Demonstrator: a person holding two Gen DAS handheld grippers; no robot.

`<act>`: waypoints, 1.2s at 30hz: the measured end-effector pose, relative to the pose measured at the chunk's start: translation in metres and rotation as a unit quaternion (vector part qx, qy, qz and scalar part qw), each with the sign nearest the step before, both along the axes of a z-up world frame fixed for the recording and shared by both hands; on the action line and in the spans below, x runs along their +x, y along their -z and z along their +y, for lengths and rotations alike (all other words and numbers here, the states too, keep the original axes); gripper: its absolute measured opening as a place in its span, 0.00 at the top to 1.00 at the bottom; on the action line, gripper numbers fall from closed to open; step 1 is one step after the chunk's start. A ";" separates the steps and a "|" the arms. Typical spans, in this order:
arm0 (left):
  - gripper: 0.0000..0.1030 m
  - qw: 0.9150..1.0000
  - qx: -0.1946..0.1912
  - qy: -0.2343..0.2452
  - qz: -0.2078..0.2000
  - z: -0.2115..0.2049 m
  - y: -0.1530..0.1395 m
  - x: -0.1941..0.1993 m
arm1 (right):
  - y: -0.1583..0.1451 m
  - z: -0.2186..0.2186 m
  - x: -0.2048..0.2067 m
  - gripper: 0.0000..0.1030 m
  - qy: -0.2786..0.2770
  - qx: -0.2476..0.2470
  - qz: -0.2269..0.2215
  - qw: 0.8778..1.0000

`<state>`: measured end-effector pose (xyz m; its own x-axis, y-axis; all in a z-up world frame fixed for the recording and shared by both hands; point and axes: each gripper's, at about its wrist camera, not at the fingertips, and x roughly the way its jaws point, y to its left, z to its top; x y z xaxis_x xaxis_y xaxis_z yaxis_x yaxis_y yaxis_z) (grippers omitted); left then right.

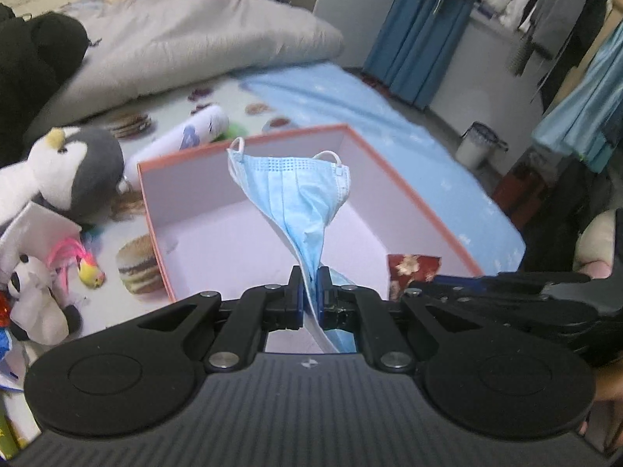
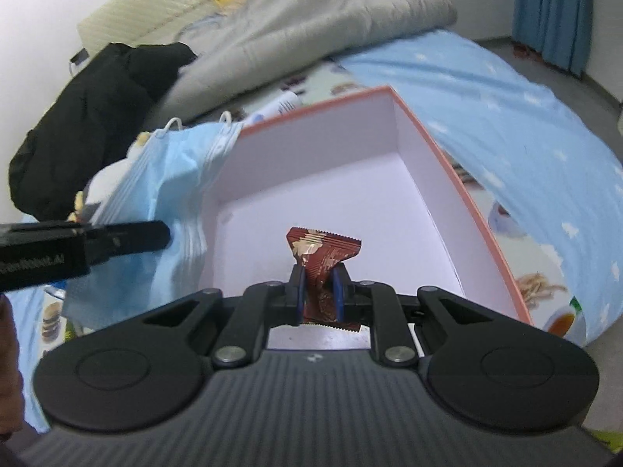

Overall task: Organize soft objects
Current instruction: 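Open both grippers over the pink box, dropping the mask and wrapper inside, then withdraw both tools from the box back toward the pile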

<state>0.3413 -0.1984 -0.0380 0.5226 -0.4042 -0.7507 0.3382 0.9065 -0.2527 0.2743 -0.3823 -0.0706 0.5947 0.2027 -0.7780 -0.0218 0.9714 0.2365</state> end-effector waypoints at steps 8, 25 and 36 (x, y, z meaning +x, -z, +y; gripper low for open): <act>0.64 1.000 0.005 -0.009 0.018 0.003 0.016 0.000 | 0.005 -0.015 -0.003 0.54 0.015 0.013 0.007 1.000; 0.39 0.992 0.003 -0.017 -0.121 0.036 -0.074 -0.088 | -0.075 0.018 -0.067 0.56 -0.021 0.043 -0.132 0.990; 0.22 0.982 -0.013 -0.056 -0.177 0.093 -0.097 -0.165 | -0.090 0.061 -0.114 0.56 -0.060 0.050 -0.185 0.980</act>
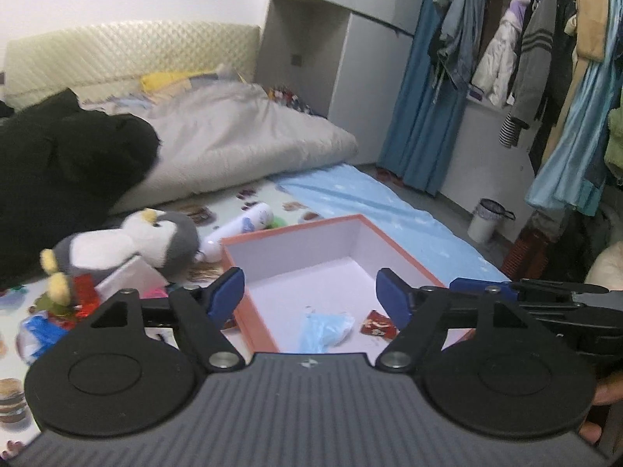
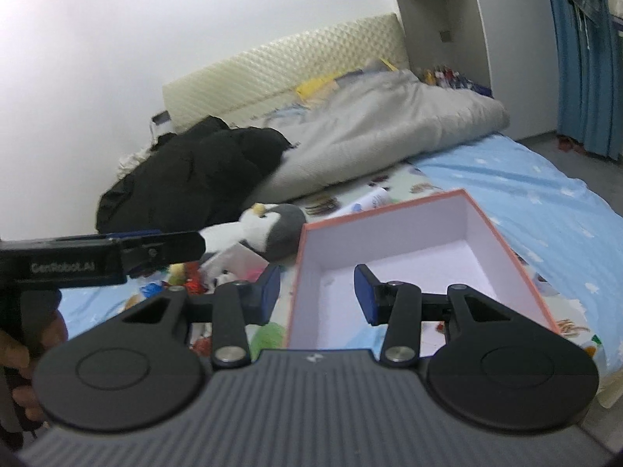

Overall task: Organize soft objects
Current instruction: 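Withdraw both tools from the box back toward the pile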

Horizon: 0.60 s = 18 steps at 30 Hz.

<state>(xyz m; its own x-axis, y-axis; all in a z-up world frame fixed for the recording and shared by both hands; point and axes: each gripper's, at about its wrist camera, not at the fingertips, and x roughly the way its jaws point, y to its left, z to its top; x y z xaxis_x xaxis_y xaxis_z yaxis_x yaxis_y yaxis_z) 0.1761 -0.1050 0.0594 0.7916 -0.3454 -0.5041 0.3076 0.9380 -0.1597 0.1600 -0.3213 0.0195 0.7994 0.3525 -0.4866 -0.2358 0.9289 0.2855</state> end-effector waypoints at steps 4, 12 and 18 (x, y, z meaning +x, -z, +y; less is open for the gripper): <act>0.17 0.999 -0.004 -0.034 -0.011 0.025 0.004 -0.034 | 0.007 0.020 -0.017 0.56 -0.021 0.000 0.002 1.000; 0.09 0.993 -0.032 -0.112 0.001 0.079 0.035 -0.094 | 0.024 0.053 -0.045 0.56 -0.058 0.008 0.020 0.998; 0.07 0.985 0.002 -0.173 0.026 0.100 0.064 -0.117 | 0.039 0.078 -0.062 0.56 -0.086 -0.010 0.034 0.996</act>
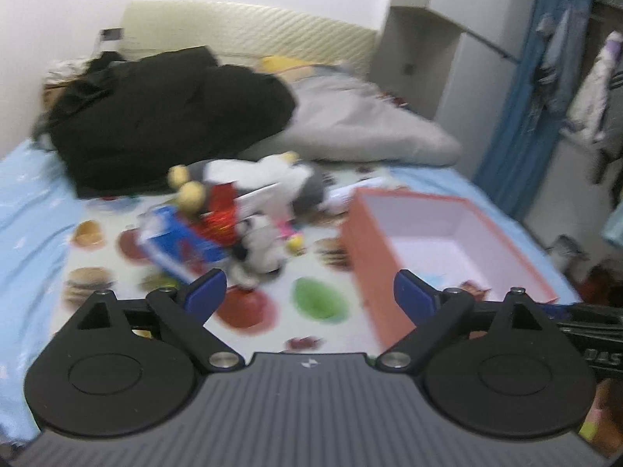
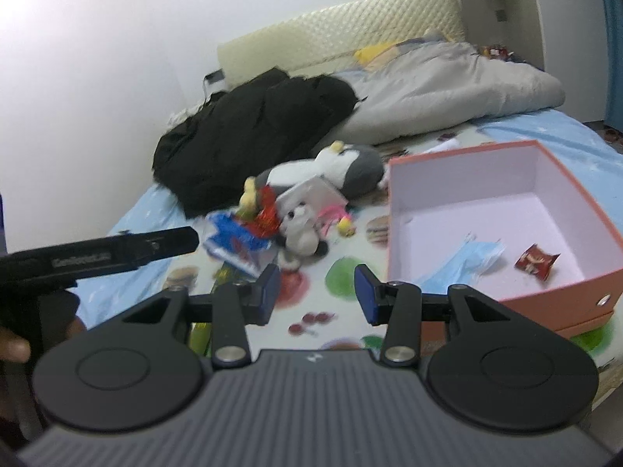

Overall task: Organize soft objects
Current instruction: 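Withdraw both tools from the box back toward the pile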

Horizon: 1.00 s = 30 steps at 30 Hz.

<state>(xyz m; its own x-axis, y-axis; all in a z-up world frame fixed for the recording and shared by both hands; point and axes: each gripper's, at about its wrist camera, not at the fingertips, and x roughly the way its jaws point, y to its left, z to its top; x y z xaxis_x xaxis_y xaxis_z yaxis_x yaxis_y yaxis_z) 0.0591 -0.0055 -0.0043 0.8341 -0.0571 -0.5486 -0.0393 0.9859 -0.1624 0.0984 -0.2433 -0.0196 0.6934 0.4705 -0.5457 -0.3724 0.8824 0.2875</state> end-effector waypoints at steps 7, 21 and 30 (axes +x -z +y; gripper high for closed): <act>0.03 1.000 0.004 -0.014 -0.008 0.016 0.019 -0.030 | 0.015 0.022 -0.019 0.48 -0.025 -0.017 0.009 1.000; 0.03 0.996 -0.065 -0.053 0.026 0.072 0.051 -0.023 | 0.029 0.062 -0.018 0.45 -0.045 -0.028 0.003 0.999; 0.03 0.995 -0.063 -0.064 0.050 0.100 0.072 0.014 | 0.046 0.083 0.016 0.45 -0.041 -0.026 0.007 0.999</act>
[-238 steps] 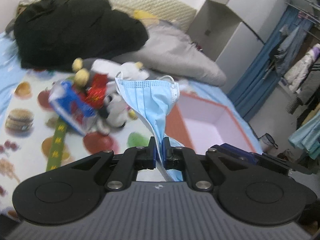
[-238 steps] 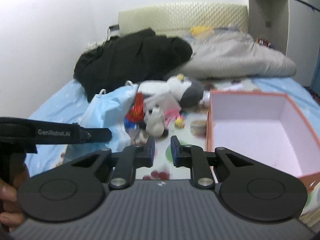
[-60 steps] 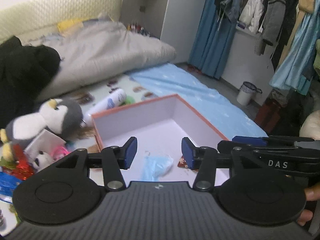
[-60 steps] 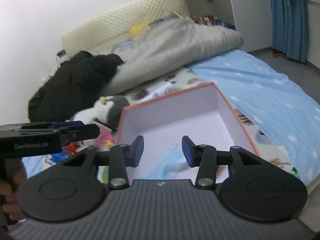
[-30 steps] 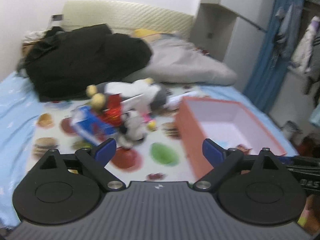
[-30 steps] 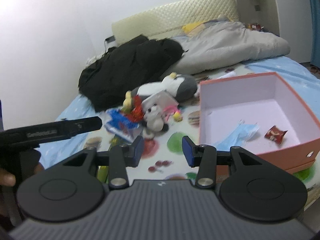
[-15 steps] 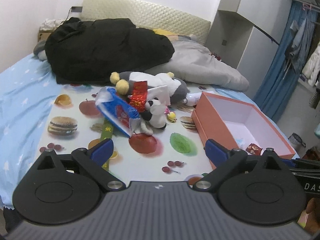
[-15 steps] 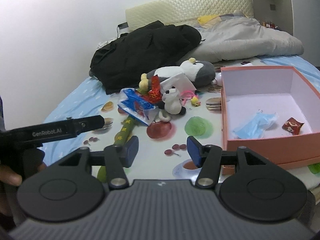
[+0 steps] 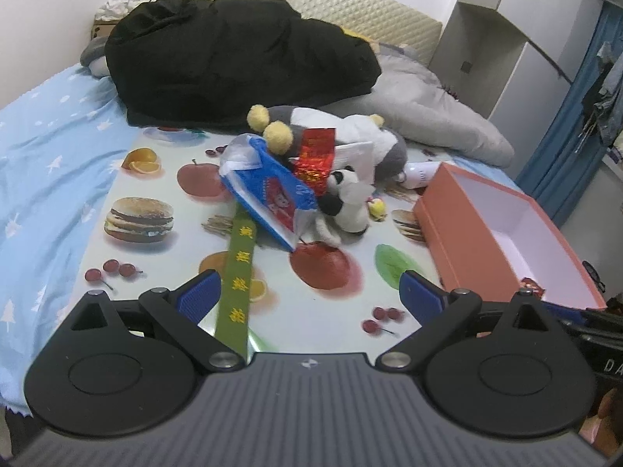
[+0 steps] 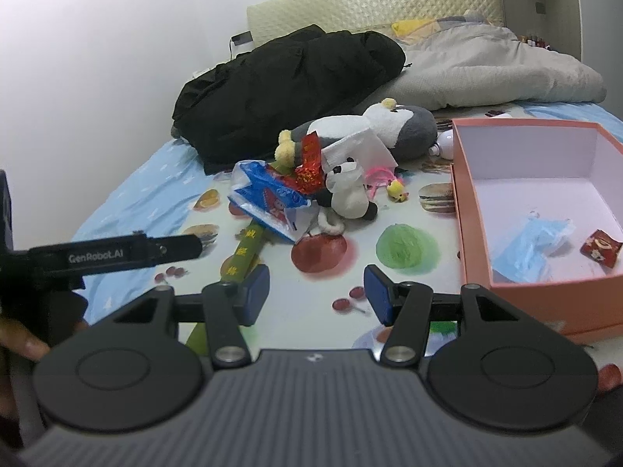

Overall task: Organize soft objects
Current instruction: 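Withdraw both tools from the box back toward the pile, then grasp the blue-and-white plastic bag with the left gripper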

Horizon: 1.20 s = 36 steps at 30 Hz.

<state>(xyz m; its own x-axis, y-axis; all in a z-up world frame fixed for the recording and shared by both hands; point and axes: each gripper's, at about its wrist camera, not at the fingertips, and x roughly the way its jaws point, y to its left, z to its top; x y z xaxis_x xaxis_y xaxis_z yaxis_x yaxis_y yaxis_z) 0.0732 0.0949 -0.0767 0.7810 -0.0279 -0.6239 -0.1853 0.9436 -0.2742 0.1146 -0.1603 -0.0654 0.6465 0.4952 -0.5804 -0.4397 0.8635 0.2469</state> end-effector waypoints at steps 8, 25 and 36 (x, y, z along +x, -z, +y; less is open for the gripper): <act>0.03 1.000 0.002 -0.006 0.027 0.021 0.021 0.044 | 0.011 0.015 0.037 0.45 0.008 -0.005 -0.001 1.000; 0.03 0.999 -0.022 -0.021 0.040 0.060 0.054 0.121 | 0.037 0.054 0.118 0.45 0.012 -0.012 0.017 1.000; 0.07 0.998 -0.056 -0.028 0.031 0.089 0.078 0.164 | 0.072 0.080 0.189 0.45 0.028 0.000 0.034 0.999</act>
<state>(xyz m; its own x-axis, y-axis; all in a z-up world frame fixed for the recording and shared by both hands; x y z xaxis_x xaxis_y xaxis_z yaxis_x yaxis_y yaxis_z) 0.2368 0.1842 -0.1543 0.7437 -0.0571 -0.6661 -0.2570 0.8954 -0.3636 0.3036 -0.0802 -0.1374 0.6323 0.4598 -0.6235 -0.3736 0.8860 0.2744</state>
